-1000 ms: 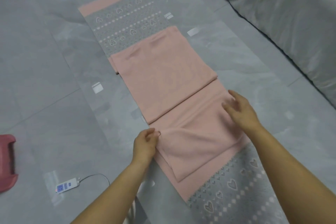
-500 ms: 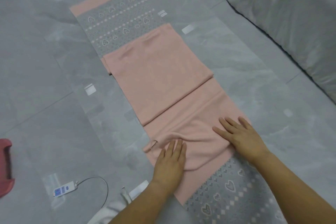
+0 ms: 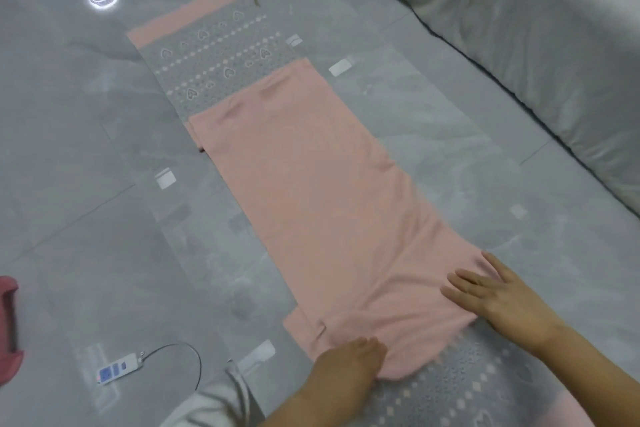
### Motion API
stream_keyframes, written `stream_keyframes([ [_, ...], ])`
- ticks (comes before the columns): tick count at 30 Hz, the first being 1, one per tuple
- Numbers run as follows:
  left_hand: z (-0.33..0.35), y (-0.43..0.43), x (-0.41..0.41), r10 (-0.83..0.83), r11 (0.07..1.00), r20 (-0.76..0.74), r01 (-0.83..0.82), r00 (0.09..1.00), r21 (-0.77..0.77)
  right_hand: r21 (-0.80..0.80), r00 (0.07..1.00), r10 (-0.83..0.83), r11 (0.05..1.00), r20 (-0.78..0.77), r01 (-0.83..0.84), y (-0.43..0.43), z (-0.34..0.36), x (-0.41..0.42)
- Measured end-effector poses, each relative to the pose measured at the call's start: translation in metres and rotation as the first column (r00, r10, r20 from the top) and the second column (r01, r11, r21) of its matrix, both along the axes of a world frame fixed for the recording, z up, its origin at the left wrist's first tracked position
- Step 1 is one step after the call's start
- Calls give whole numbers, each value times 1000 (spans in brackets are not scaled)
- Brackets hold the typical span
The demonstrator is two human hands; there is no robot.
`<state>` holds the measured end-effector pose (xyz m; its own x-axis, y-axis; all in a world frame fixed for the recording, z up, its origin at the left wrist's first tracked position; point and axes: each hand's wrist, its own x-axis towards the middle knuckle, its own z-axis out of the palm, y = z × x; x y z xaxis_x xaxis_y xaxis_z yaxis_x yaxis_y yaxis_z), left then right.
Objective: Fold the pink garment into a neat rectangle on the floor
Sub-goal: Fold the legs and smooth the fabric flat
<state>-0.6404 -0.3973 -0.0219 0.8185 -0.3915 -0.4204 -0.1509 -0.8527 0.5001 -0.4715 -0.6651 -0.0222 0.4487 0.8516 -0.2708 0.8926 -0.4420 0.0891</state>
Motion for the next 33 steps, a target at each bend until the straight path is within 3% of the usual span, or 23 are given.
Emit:
stream_keyframes([
  [1,2,-8,-3,7,1000,2,-7,1000,8,-9,1000,-5,1000,0,5,-9,3,-7],
  [3,7,-21,-8,4,1000,-176,-3,984,6,-28,1000,-23,999,-6,22,-24,6,-23],
  [7,4,-51,-10,-69,997,-388,78,919,8,-40,999,-25,999,-23,24,-45,9,-54],
  [9,-11,-61,-24,-55,996,-365,75,929,41,-64,999,-27,998,-43,24,-52,10,-64],
  [11,-7,-61,-31,19,1000,-514,-26,858,-6,-88,996,-40,996,-79,33,-60,10,-69],
  [13,0,-57,-36,145,983,-541,-182,829,-15,-90,995,-61,994,-73,54,-63,12,-68],
  [17,39,-26,-13,236,914,-383,-337,893,-225,23,991,-135,991,11,135,-39,30,-38],
  [20,42,14,13,336,886,-212,-384,918,-259,79,979,-195,979,60,190,1,40,-1],
  [27,36,96,76,627,749,-85,-630,774,-205,274,941,-295,930,165,243,110,32,63],
  [30,20,105,90,705,707,-51,-707,707,-38,147,933,-361,923,9,355,137,24,65],
  [31,16,104,91,695,719,-18,-695,719,-8,48,920,-388,920,-53,390,141,23,61],
  [33,11,93,85,557,824,62,-560,829,86,-95,914,-382,923,-134,372,138,13,50],
])
